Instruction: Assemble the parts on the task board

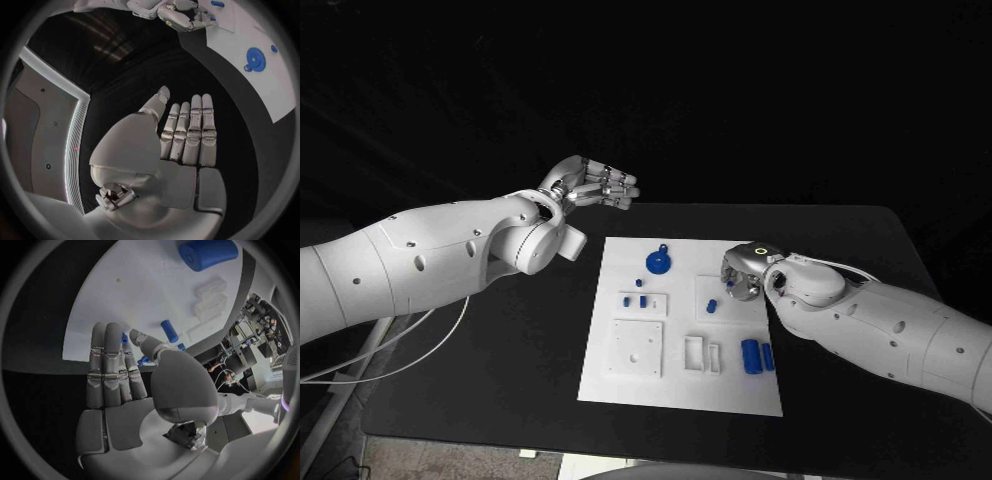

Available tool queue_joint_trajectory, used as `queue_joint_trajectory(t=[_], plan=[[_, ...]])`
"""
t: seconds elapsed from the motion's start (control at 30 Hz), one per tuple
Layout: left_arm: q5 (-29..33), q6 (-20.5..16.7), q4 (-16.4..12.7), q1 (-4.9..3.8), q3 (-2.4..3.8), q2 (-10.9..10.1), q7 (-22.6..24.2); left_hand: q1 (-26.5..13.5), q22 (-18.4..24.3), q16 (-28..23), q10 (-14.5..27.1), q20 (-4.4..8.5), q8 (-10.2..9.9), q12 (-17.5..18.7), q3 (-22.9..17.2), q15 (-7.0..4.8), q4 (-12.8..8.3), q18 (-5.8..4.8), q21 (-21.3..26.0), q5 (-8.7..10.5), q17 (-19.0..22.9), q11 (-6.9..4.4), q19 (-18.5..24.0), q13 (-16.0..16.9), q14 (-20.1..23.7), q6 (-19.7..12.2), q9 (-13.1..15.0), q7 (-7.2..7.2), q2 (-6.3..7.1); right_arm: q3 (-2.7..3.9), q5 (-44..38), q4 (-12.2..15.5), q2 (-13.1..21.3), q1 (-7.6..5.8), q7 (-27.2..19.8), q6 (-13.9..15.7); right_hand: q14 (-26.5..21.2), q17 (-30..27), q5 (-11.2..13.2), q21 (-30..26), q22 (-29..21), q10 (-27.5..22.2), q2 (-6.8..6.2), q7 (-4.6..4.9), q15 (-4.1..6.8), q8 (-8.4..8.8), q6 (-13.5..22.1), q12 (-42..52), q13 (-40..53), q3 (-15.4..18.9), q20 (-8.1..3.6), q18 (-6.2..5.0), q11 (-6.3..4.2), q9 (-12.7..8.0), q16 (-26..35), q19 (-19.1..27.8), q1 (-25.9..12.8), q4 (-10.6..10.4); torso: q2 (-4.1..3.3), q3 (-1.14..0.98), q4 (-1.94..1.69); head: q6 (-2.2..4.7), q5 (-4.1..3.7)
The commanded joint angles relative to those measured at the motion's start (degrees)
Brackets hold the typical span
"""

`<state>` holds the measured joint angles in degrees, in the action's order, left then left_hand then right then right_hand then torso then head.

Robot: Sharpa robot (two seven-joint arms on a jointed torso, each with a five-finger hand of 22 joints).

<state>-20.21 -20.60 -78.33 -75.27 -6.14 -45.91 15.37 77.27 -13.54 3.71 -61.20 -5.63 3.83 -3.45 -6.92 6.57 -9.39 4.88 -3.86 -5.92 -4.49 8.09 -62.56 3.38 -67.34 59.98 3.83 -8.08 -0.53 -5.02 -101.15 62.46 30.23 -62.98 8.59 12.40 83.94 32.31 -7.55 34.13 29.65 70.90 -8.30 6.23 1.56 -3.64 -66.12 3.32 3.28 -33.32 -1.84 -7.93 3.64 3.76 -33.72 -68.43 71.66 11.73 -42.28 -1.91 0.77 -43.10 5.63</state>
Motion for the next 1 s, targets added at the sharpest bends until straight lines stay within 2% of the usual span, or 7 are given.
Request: queue_joint_trajectory(t=[0.03,0.33,0.53,0.73,1.0], plan=[[0.53,0.38,-0.23,-0.13,0.06,0.02,0.67,0.04,0.29,-0.21,0.25,-0.08,-0.19,0.03,0.31,0.12,0.10,0.33,-0.22,0.06,0.00,0.11,-0.46,-0.01,0.36,-0.23,-0.06,-0.19,-0.45,-0.12,-0.77,0.08,-0.20,0.48,-0.27,-0.47,1.01,1.56,0.33,2.34,2.14,1.90,0.90,-0.17,0.81,0.01,-1.37,-0.04,0.11,-0.85,-1.02,-0.08,-0.48,0.10,-2.16,-0.13,0.44,0.42,-0.02,0.00,0.08,-0.25,-0.05],[0.54,0.72,-0.25,-0.20,0.06,-0.08,0.30,0.09,0.52,-0.21,0.34,-0.08,-0.17,0.02,0.39,0.13,0.15,0.34,-0.21,0.06,-0.02,0.15,-0.50,-0.01,0.35,-0.39,-0.04,-0.23,-0.46,-0.12,-2.35,0.26,0.04,0.72,0.87,0.48,-0.87,6.42,-0.17,8.19,8.59,5.69,1.71,-0.92,1.89,-0.02,-4.50,0.11,0.26,-4.56,-2.71,0.19,-1.43,0.31,-7.22,1.53,1.54,2.78,0.02,0.00,0.09,-0.46,-0.21],[0.54,0.81,-0.19,-0.22,0.06,-0.13,0.10,0.13,0.67,-0.21,0.37,-0.09,-0.18,0.02,0.46,0.13,0.15,0.34,-0.23,0.11,-0.03,0.16,-0.55,-0.01,0.36,-0.43,-0.04,-0.25,-0.42,-0.12,-3.17,0.25,0.12,0.75,1.48,1.18,-1.13,7.38,-0.36,9.23,10.93,6.00,1.52,-1.01,1.91,0.01,-4.66,0.06,0.24,-5.99,-2.73,-0.13,-1.44,0.30,-7.61,2.40,1.89,3.94,0.05,-0.03,0.12,-0.46,-0.33],[0.54,0.91,-0.16,-0.23,0.06,-0.09,-0.01,0.16,0.98,-0.21,0.52,-0.13,-0.18,0.02,0.62,0.17,0.20,0.33,-0.22,0.14,-0.05,0.24,-0.56,0.00,0.41,-0.60,-0.04,-0.30,-0.35,-0.12,-3.86,0.23,0.23,0.77,1.91,3.78,-0.91,7.95,0.24,9.40,11.66,7.39,1.61,-1.44,2.12,-0.08,-5.88,0.10,0.30,-6.64,-2.89,-0.20,-1.84,0.47,-8.16,2.01,2.18,4.01,0.00,0.02,0.09,-0.52,-0.44],[0.54,0.90,0.02,-0.23,0.06,0.01,-0.06,0.15,1.21,-0.21,0.59,-0.14,-0.18,0.02,0.72,0.17,0.28,0.33,-0.23,0.14,-0.07,0.27,-0.60,0.00,0.39,-0.70,-0.03,-0.32,-0.38,-0.10,-3.71,1.40,1.15,0.78,1.71,6.25,-0.99,8.91,0.05,9.19,13.29,8.61,1.10,-1.82,2.40,-0.01,-7.12,0.09,0.30,-7.65,-3.18,-0.14,-2.22,0.52,-9.21,1.36,1.69,3.79,0.09,0.10,0.03,-0.48,-0.55]])
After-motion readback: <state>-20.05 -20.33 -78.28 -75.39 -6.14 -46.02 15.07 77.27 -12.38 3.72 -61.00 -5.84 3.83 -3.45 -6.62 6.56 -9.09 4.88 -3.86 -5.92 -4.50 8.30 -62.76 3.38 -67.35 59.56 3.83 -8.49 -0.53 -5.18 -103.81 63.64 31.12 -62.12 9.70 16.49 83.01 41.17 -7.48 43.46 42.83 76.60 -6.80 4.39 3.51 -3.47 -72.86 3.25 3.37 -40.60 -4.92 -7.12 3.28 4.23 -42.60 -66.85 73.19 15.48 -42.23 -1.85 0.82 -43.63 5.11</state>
